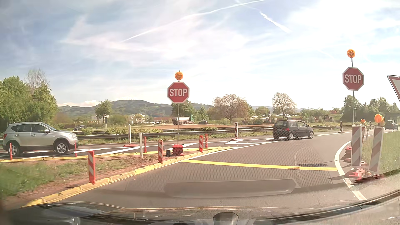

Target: Follow the waypoints while adhering to traffic rules and regulations

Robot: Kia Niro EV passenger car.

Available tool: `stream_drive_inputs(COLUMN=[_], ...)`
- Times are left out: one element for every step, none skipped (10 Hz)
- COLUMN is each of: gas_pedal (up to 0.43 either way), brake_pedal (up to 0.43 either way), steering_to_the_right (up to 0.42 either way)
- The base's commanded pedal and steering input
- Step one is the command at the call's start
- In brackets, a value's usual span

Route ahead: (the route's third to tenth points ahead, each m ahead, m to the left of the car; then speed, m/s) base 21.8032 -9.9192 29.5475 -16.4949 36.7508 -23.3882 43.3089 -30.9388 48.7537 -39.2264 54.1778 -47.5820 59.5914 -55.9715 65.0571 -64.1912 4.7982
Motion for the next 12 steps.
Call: stream_drive_inputs(gas_pedal=[0.000,0.000,0.000,0.000,0.000,0.000,0.000,0.000,0.000,0.000,0.000,0.000], brake_pedal=[0.250,0.262,0.268,0.268,0.274,0.274,0.280,0.280,0.287,0.293,0.293,0.293], steering_to_the_right=[0.201,0.201,0.202,0.202,0.202,0.202,0.202,0.201,0.200,0.199,0.198,0.197])
